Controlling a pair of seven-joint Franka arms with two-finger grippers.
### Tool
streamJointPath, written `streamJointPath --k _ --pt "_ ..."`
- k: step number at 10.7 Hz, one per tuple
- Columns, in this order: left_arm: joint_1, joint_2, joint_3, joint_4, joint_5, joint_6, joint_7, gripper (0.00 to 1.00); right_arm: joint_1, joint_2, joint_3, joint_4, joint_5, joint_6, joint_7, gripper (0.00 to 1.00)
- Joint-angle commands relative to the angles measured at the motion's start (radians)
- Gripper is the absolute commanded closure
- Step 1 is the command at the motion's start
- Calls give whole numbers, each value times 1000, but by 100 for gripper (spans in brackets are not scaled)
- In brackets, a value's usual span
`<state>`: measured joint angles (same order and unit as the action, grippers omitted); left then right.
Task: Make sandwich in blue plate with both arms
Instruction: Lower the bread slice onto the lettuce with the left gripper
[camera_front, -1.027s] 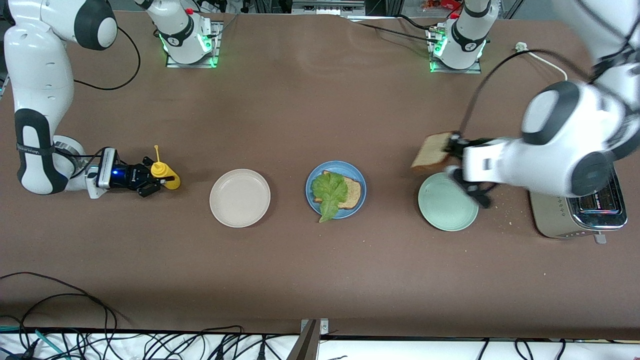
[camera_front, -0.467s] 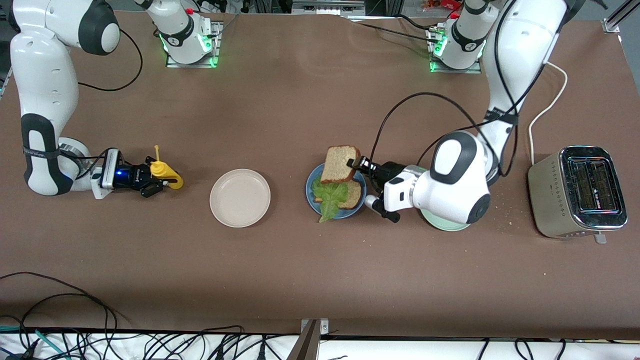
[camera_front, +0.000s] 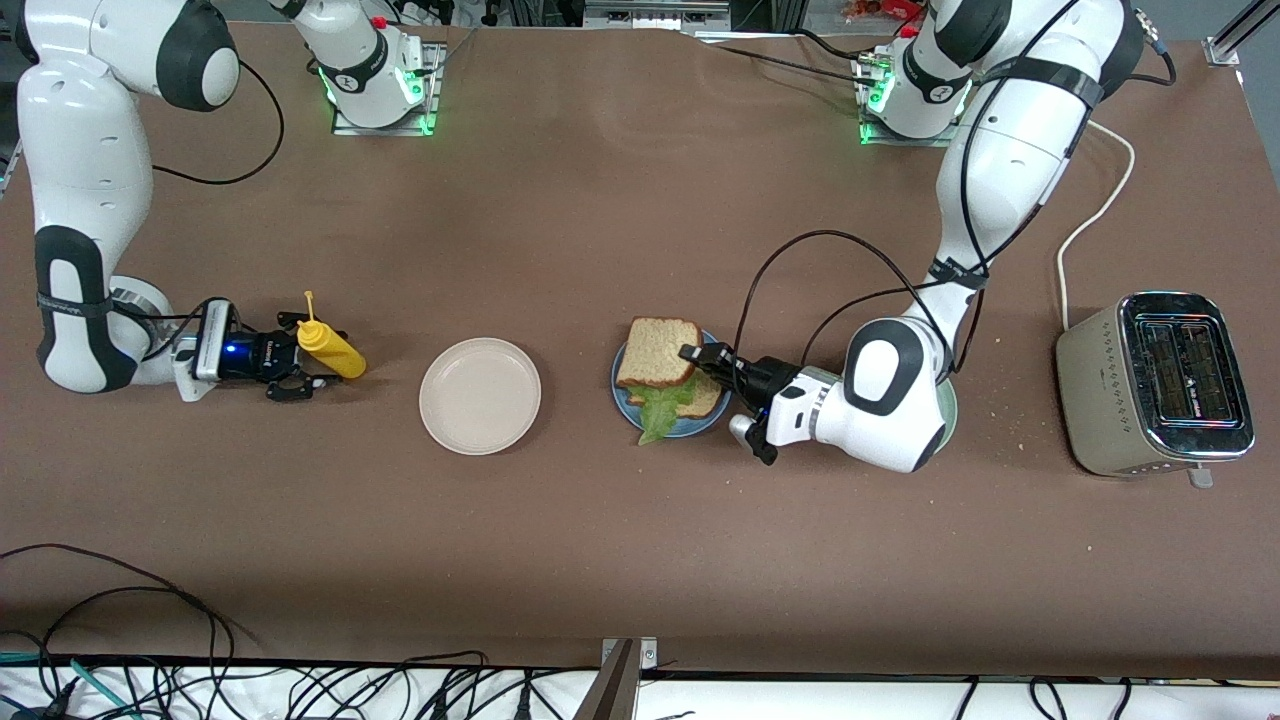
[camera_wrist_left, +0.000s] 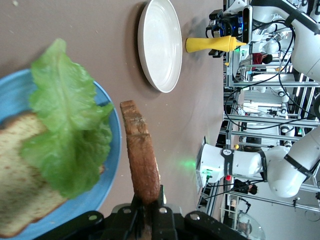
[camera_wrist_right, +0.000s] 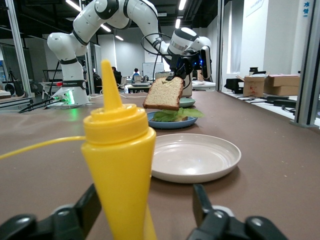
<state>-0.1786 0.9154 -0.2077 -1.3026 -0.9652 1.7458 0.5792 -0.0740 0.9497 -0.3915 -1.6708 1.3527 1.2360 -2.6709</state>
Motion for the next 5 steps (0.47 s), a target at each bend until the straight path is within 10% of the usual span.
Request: streamJointPath --k 1,2,5 --pt "33 28 2 -15 -23 -2 138 14 0 11 -104 39 -26 -67 57 3" --pt "31 31 10 -18 -17 -2 169 0 0 11 -140 45 -29 -78 74 2" --pt "30 51 22 -41 -17 38 281 0 2 -8 -205 230 -136 -111 320 1"
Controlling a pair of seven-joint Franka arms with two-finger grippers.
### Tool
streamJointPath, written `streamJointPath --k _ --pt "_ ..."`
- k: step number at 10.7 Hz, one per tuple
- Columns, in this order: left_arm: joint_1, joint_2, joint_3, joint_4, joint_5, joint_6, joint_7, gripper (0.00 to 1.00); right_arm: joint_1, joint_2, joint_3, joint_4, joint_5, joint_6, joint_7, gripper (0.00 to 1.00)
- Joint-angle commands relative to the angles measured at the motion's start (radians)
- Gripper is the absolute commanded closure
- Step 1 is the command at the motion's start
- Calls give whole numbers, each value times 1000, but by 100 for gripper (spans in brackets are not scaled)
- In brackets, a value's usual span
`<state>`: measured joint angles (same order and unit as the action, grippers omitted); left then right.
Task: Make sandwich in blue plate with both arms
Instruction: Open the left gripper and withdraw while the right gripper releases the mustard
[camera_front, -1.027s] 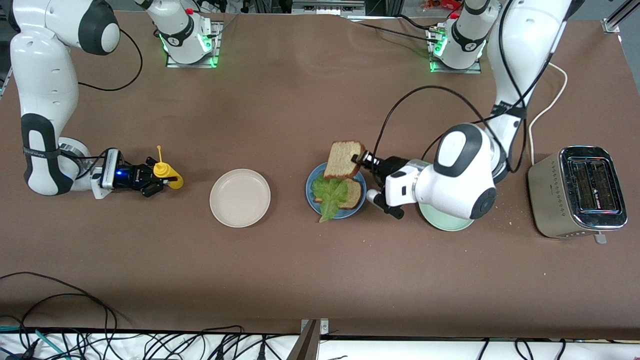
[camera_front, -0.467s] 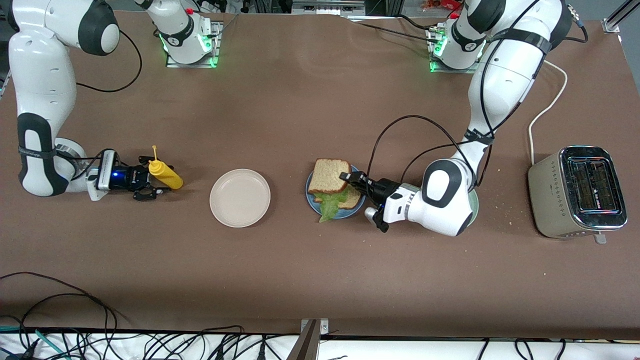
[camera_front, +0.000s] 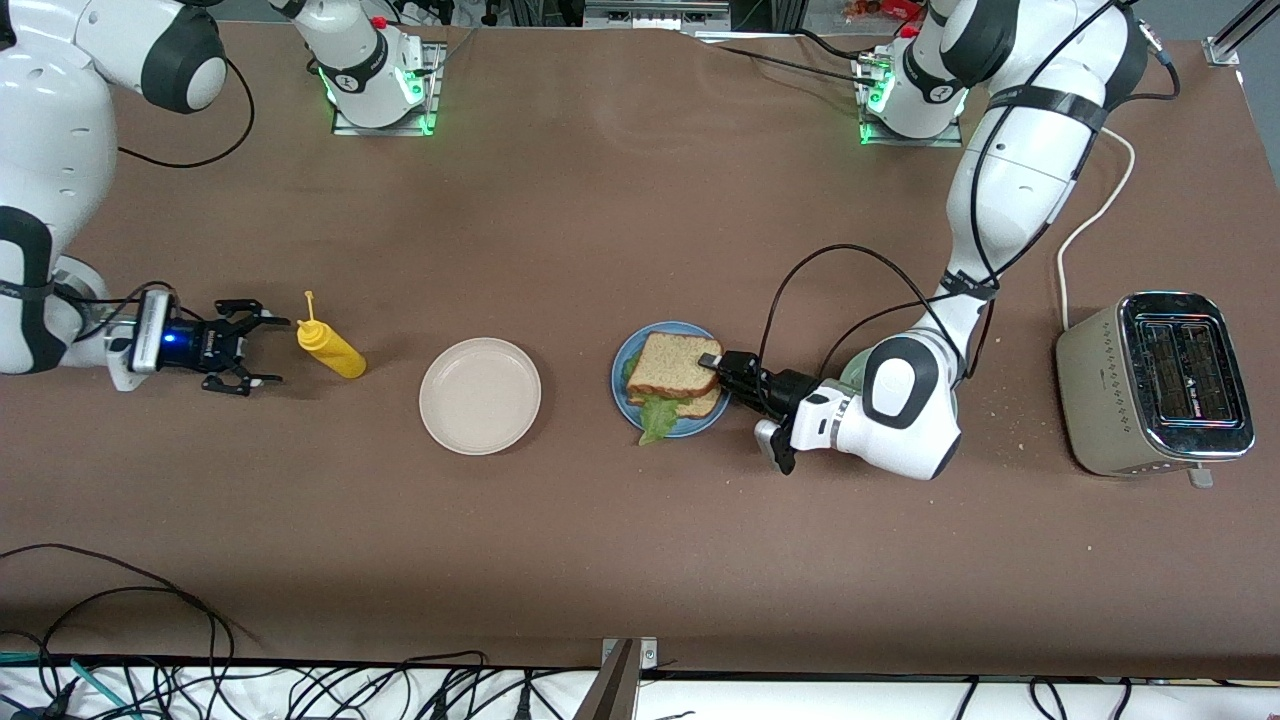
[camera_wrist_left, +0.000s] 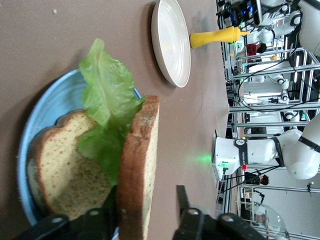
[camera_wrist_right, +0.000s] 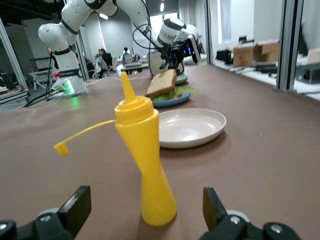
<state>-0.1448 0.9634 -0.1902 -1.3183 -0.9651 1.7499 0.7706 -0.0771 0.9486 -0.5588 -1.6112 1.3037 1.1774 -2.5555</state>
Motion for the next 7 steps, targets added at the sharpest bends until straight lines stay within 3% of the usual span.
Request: streamJointPath --k 1,3,5,7 --pt "-4 3 5 -35 -3 57 108 0 11 -17 -80 239 -99 -85 315 1" --pt "2 -27 17 -19 141 60 99 0 14 -59 -113 360 -151 -111 559 1" --pt "28 -92 23 -21 276 46 52 0 22 -155 -93 430 -260 -124 827 1" --pt "30 -170 23 -21 351 -4 -96 0 23 -259 1 458 -377 -128 1127 1"
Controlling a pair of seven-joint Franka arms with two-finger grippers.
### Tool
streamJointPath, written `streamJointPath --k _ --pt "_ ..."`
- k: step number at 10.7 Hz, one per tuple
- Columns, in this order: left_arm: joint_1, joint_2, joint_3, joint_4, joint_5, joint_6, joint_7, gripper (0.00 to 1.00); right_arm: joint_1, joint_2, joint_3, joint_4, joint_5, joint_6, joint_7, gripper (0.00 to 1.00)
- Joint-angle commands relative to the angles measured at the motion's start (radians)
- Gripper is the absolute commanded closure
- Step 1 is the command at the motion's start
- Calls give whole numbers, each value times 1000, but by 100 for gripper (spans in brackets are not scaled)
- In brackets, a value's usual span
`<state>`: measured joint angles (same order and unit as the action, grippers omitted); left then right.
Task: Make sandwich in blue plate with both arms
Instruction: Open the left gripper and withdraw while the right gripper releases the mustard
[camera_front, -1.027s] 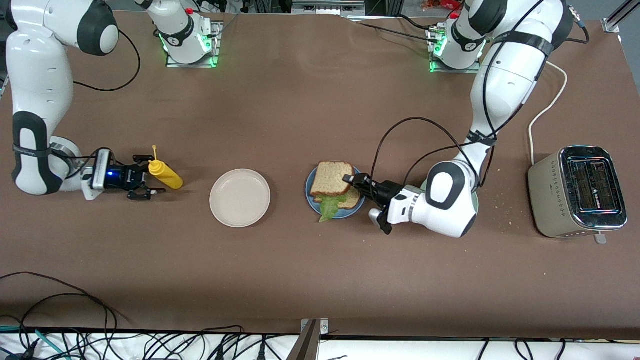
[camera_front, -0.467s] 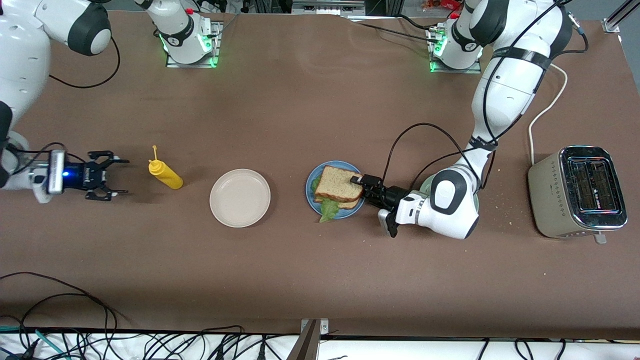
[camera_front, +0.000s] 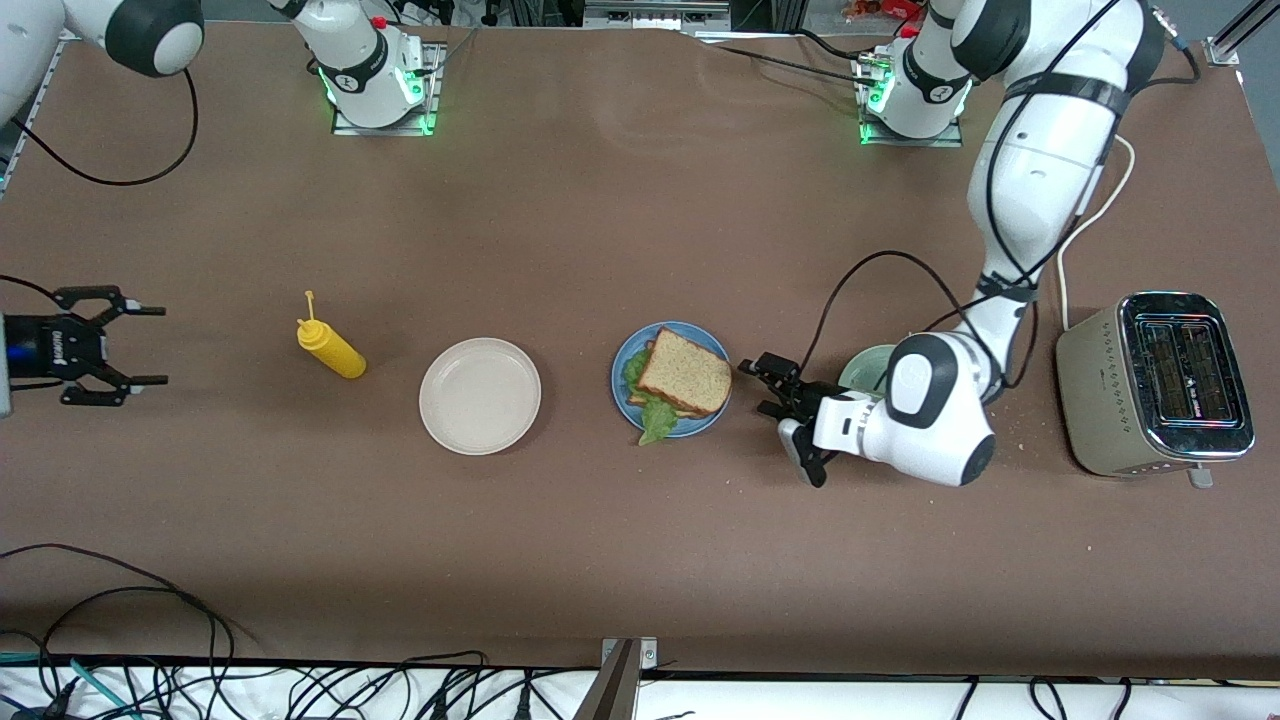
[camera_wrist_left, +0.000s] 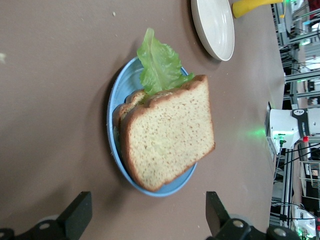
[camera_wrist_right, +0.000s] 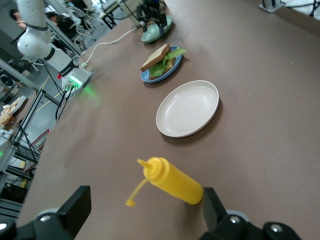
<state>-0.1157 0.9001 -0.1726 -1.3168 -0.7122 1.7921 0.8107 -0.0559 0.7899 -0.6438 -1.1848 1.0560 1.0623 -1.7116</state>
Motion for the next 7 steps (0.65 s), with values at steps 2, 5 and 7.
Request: streamJointPath --k 2,5,7 --pt "2 -209 4 -24 269 -98 -259 0 2 -200 195 31 -264 1 587 1" --pt "8 -392 7 -24 550 -284 -486 0 2 -334 399 22 -538 59 1012 1" --pt "-22 -527 27 -39 695 -321 -591 0 2 -429 582 -28 -821 167 1220 1"
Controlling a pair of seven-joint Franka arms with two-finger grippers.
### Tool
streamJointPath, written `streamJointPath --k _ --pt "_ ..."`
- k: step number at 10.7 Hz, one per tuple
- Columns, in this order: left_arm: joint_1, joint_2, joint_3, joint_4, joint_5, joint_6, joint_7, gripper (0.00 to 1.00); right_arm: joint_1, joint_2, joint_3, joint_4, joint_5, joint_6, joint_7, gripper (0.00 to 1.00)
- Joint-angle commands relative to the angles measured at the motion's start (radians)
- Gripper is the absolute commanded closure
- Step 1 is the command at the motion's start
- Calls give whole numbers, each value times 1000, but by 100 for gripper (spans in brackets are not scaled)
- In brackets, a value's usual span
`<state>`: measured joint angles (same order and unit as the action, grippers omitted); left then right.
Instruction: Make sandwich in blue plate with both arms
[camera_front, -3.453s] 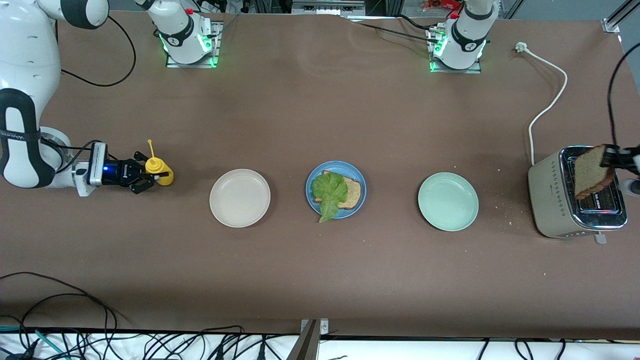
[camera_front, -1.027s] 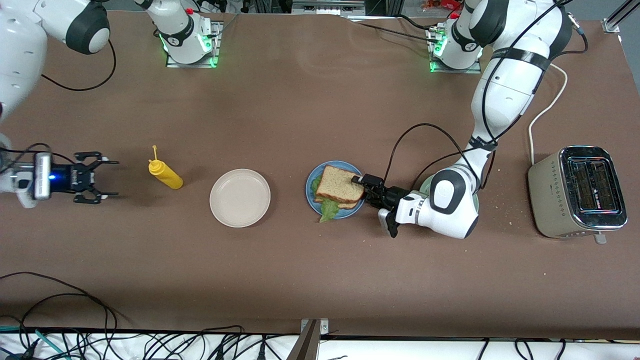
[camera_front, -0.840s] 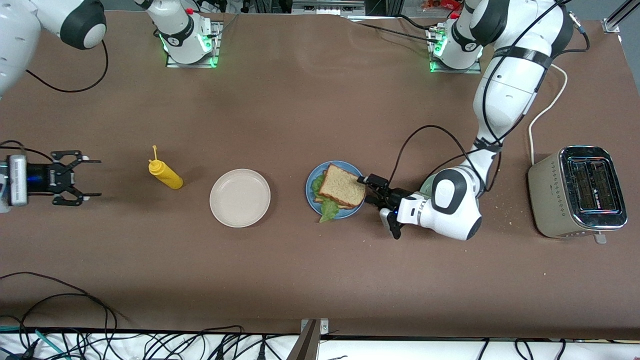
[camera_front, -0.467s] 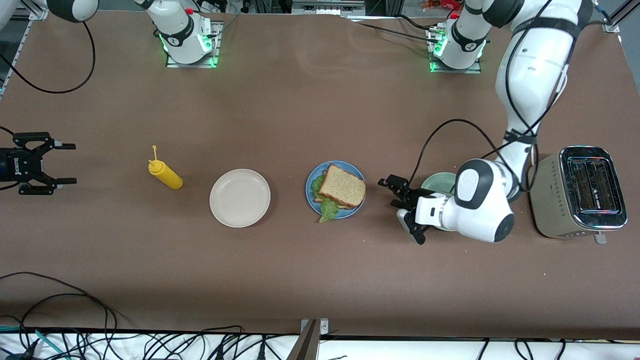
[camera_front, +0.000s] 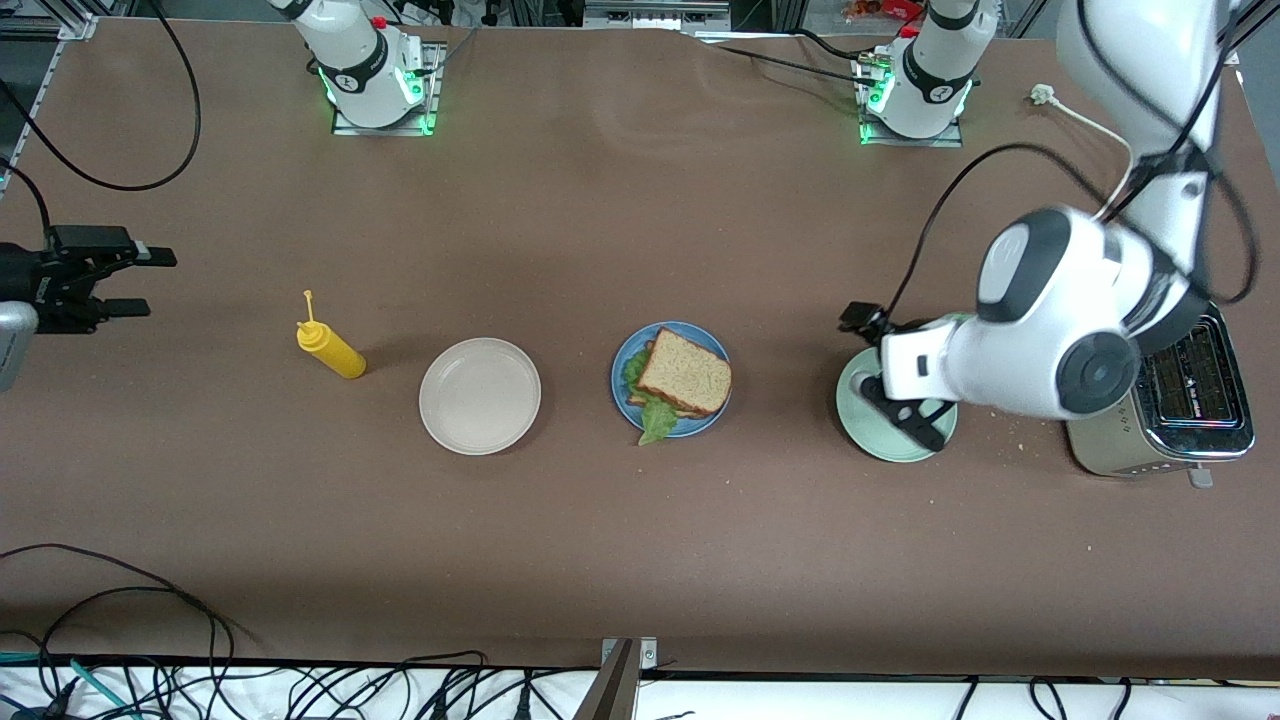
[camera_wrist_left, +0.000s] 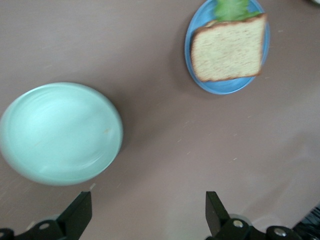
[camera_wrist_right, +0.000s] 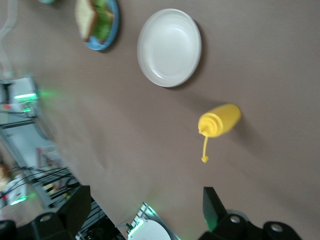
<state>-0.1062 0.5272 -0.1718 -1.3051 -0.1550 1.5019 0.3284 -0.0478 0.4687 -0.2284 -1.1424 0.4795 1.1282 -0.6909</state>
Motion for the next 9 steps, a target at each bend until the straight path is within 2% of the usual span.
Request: streamJointPath --k 1,2,3,4,5,6,7,9 --pt "-33 -203 31 -60 184 -29 -139 0 -6 -163 222 -148 -340 175 271 1" --pt "-17 -272 46 -122 177 -6 -143 0 -7 -217 241 -252 -381 261 315 1" --pt "21 -393 63 -252 178 92 -143 0 -6 -278 245 -373 -400 378 339 1" --pt "45 -508 64 -396 173 260 -137 0 -7 -335 264 -484 -438 495 361 1" --pt "65 -573 64 -474 173 311 -144 0 -7 -373 270 -564 -446 583 384 1" --pt "82 -578 64 -477 170 310 -150 0 -7 -404 277 -630 -467 650 452 1" --pt "123 -585 61 -482 166 296 -156 0 -7 -430 312 -678 -522 698 535 0" --pt "134 -598 61 -478 141 208 -205 0 -9 -440 346 -689 -558 708 673 0"
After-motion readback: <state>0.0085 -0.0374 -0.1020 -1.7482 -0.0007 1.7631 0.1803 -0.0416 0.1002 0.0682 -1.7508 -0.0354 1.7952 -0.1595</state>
